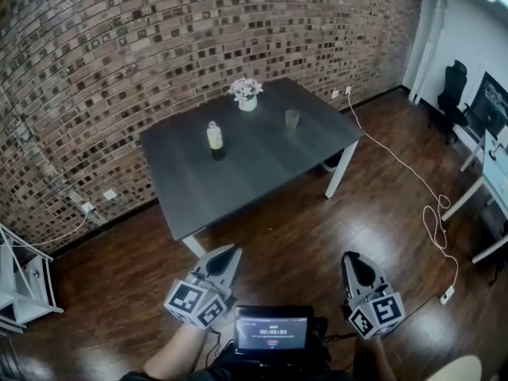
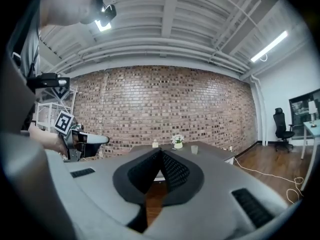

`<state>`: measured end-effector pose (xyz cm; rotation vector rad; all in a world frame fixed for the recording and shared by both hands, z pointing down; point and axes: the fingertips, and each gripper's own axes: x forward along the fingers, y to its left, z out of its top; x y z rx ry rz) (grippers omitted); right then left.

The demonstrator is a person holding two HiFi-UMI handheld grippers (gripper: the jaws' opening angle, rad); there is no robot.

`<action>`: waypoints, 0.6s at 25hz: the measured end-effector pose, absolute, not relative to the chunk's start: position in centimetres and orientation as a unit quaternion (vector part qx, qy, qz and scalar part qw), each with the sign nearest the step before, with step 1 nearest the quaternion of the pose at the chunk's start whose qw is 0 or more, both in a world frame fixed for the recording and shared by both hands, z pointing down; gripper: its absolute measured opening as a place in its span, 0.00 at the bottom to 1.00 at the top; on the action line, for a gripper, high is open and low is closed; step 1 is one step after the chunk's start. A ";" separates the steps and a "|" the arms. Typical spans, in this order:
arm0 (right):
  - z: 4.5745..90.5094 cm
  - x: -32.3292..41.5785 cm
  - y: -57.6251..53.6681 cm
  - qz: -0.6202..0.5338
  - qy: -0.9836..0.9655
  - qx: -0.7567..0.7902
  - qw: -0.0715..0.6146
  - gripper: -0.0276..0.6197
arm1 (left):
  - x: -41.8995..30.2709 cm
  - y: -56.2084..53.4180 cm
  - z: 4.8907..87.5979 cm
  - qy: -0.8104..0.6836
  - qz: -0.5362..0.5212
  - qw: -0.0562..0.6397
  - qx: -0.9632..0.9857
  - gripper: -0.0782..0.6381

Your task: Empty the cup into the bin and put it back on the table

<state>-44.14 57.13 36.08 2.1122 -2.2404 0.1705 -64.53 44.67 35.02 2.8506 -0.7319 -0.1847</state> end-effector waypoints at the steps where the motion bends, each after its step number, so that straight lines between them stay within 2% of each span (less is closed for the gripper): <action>1: 36.2 -43.6 56.5 0.054 -0.728 0.683 0.030 0.05 | -63.9 44.1 35.0 -0.248 -0.064 0.097 0.962 0.11; 15: 35.2 -32.2 47.3 0.044 -0.770 0.637 0.018 0.05 | -52.9 36.0 33.6 -0.290 -0.079 0.075 0.951 0.11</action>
